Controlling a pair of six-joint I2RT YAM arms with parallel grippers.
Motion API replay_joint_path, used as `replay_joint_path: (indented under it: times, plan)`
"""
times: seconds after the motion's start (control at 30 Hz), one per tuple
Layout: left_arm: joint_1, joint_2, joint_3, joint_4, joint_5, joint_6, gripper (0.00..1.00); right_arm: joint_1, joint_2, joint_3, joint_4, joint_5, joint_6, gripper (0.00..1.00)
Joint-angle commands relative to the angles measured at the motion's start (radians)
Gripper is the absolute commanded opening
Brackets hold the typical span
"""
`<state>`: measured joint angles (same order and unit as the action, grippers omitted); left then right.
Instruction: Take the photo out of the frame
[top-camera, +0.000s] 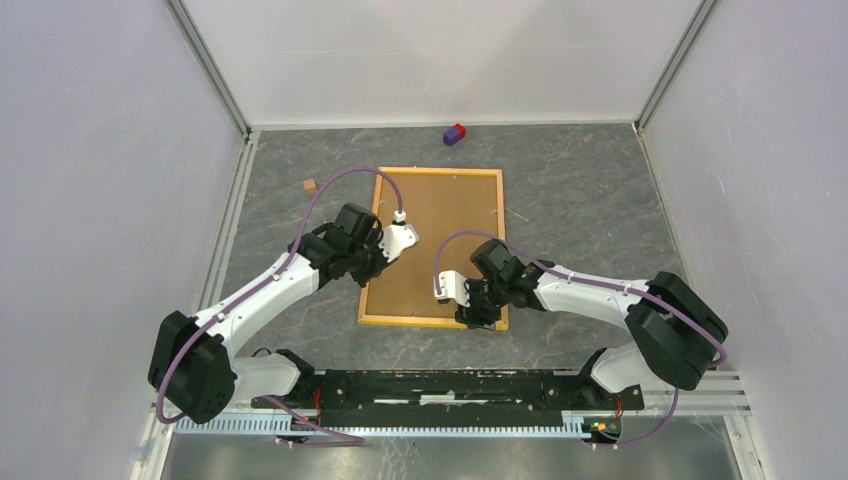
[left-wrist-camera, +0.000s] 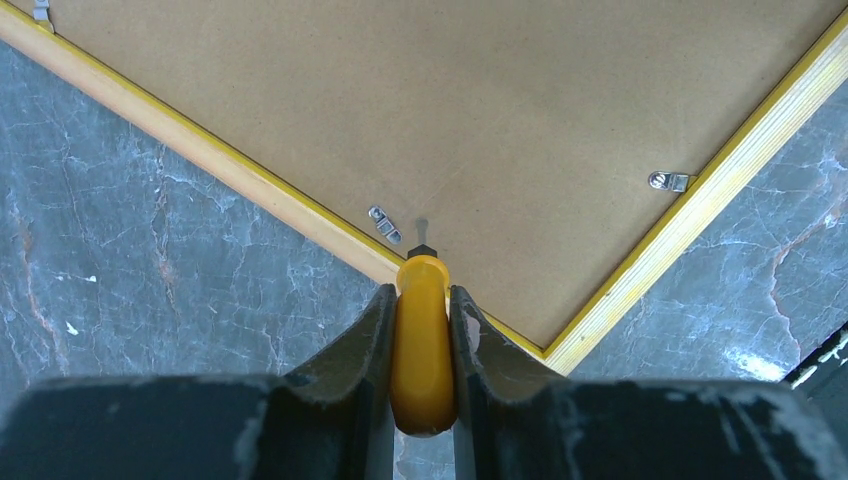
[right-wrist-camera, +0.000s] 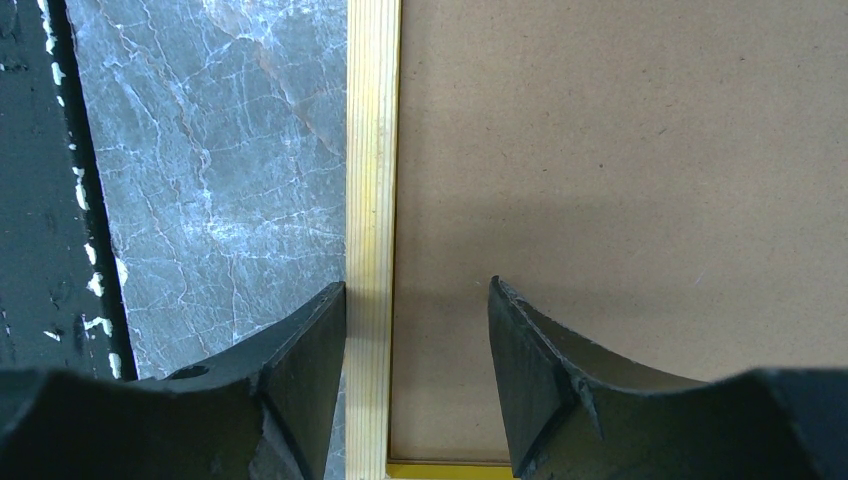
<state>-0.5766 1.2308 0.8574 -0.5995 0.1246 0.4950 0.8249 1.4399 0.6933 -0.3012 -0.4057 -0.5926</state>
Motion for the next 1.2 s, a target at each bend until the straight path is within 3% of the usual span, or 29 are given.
replay_joint_path:
  times: [0.0,0.53,1.17]
  plan:
    - [-0.002,0.0,0.034,0.016,-0.003,-0.048,0.02,0.006,0.03,-0.005,-0.012,-0.004,0.002,0.59]
    - [0.009,-0.039,0.011,0.07,-0.173,-0.071,0.02,0.005,0.032,-0.003,-0.014,-0.005,0.005,0.57]
    - [0.008,0.016,-0.018,0.05,-0.102,-0.058,0.02,0.006,0.048,-0.002,-0.015,-0.011,0.005,0.55]
